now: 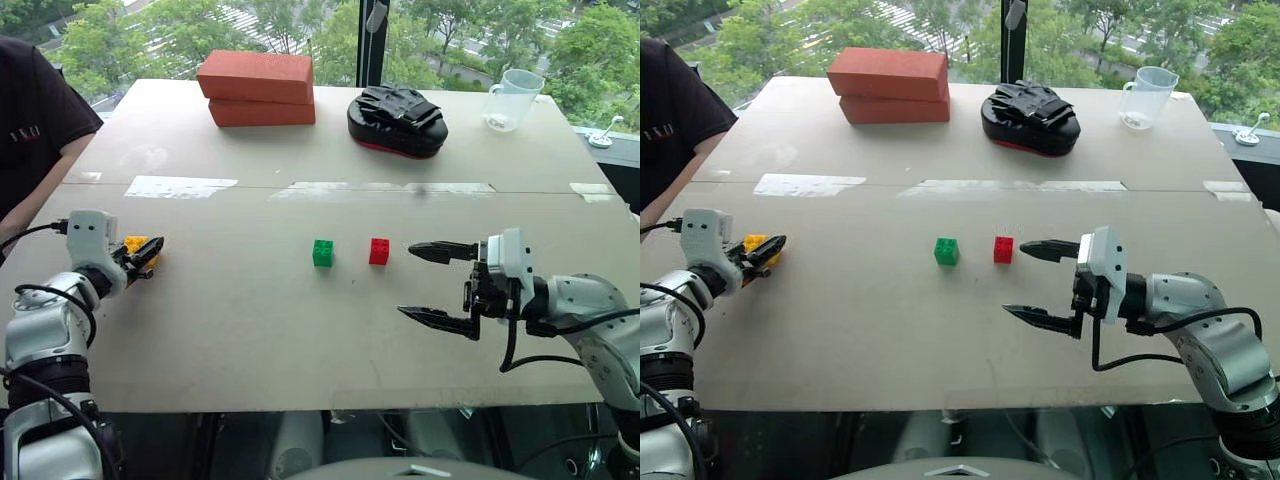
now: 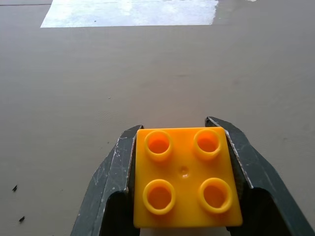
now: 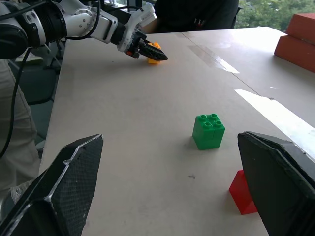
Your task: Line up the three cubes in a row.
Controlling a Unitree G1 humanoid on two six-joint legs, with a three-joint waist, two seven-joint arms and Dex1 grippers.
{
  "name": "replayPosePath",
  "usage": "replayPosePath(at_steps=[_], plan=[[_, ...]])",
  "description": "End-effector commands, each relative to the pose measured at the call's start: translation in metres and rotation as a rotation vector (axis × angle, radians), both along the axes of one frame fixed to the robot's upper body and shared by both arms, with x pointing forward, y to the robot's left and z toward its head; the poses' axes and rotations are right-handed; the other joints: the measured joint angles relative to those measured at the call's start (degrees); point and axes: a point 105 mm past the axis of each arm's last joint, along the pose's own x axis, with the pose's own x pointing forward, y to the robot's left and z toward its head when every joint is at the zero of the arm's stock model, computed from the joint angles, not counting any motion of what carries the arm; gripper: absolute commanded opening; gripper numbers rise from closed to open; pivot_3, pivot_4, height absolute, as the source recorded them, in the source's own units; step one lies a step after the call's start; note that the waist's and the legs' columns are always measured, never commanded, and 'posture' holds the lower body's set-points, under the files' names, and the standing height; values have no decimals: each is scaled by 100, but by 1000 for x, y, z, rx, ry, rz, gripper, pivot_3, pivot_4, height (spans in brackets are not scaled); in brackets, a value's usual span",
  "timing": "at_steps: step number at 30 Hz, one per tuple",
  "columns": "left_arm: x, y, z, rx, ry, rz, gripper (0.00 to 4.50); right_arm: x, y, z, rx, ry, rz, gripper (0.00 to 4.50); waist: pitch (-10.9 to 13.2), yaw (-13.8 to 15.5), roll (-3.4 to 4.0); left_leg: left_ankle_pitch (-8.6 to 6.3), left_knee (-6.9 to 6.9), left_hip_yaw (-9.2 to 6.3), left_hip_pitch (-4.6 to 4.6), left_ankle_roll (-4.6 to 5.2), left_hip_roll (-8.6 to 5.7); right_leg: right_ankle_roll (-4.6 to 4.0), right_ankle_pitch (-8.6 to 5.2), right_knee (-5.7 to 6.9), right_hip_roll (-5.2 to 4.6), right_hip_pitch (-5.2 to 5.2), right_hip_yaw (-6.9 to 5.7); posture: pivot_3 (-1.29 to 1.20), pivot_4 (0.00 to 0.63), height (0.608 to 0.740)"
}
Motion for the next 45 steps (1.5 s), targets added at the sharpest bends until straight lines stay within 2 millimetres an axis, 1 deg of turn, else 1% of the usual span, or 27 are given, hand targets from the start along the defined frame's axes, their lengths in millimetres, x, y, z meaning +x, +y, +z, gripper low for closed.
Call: replayPosePath(at_steps=[1, 3, 4, 6, 7, 9, 10, 11, 13, 15, 16, 18, 22, 26, 34, 40, 45], plan=[[11, -41, 40, 13, -128, -301, 1347, -7, -1, 10, 7, -42, -21, 4500, 0, 9, 0, 0, 0, -1, -1, 0, 0, 0, 0, 0, 0, 0, -2, 0, 150, 740], [14, -62, 49, 20, -150, -432, 1347, -8, -2, 9, 9, -42, -33, 4500, 0, 13, 0, 0, 0, -2, -2, 0, -1, -1, 0, 0, -1, 1, -3, 0, 150, 740], [14, -79, 51, 18, -138, -543, 1347, -7, -3, 9, 9, -44, -43, 4500, 0, 5, -1, 1, 0, 0, -2, 0, -1, -1, 0, -1, -1, 0, -1, 0, 150, 740], [10, -103, 47, 9, -68, -739, 1347, -7, -4, 8, 6, -48, -55, 4500, -1, -6, -1, 1, 1, 3, 0, 1, -3, 0, 0, -1, 0, 1, 3, 0, 150, 740], [9, -119, 42, 78, -42, -883, 1347, -8, -5, 7, 5, -48, -62, 4500, 0, -9, 1, 1, 1, 6, 1, 1, -5, 0, 0, 1, 2, 0, 5, 0, 150, 740], [13, -142, 34, 167, 7, -1070, 1347, -10, -7, 5, -4, -46, -70, 4500, 0, 1, 1, 1, 1, 28, 2, 1, -15, 0, 0, 1, 9, 0, 6, 0, 150, 740], [15, -149, 31, 199, 32, -1136, 1347, -12, -8, 4, -6, -41, -68, 4500, 0, 17, 1, 1, 1, 38, 1, 1, -14, 0, -1, 1, 14, -1, 6, 0, 150, 740], [16, -151, 29, 211, 48, -1169, 1347, -13, -8, 4, -8, -37, -66, 4500, 0, 19, 1, 1, 1, 36, -2, 1, -16, 0, -1, 0, 19, -1, 5, 0, 150, 740], [24, -159, 26, 216, 67, -1211, 1347, -14, -10, 0, -19, -32, -67, 4500, 1, -19, 1, 1, 1, 42, -2, 1, -15, 1, -1, -1, 23, -1, 13, 0, 150, 740], [30, -167, 22, 263, 81, -1249, 1347, -14, -11, -4, -31, -33, -74, 4500, 1, -43, 0, 1, 1, 53, -4, 2, -12, 3, 0, -2, 28, -11, 24, 0, 150, 740], [33, -170, 20, 282, 85, -1264, 1347, -13, -11, -5, -32, -34, -80, 4500, 1, -43, 0, 1, 1, 54, -8, 2, -11, 24, 11, 0, 30, -15, 28, 0, 150, 740], [35, -174, 18, 295, 96, -1291, 1347, -14, -11, -5, -31, -39, -87, 4500, 1, -27, 0, 1, 1, 55, -14, 2, -10, 24, 11, 0, 33, -21, 29, 0, 150, 740], [35, -176, 13, 337, 123, -1324, 1347, -19, -12, -6, -27, -41, -98, 4500, 1, -24, 0, 1, 1, 50, -30, 2, -10, 25, 12, 0, 35, -34, 28, 0, 150, 740], [34, -172, 8, 369, 157, -1330, 1347, -22, -14, -9, -27, -40, -110, 4500, 1, -18, 0, 1, 1, 49, -33, 2, -9, 26, 12, -1, 35, -34, 27, 0, 150, 740], [32, -163, 5, 401, 183, -1319, 1347, -20, -13, -8, -22, -48, -110, 4500, 1, -18, 0, 1, 9, 47, -33, 2, -8, 26, 12, 4, 35, -34, 27, 0, 150, 740], [32, -160, 5, 424, 189, -1320, 1347, -19, -11, -7, -18, -49, -107, 4500, 0, -13, 0, 1, 9, 48, -35, 2, -8, 26, 12, 2, 35, -34, 26, 0, 150, 740], [33, -163, 4, 436, 183, -1333, 1347, -20, -10, -7, -22, -45, -101, 4500, 0, -14, 0, 1, 10, 47, -34, 2, -8, 26, 12, 5, 35, -34, 26, 0, 150, 740]])
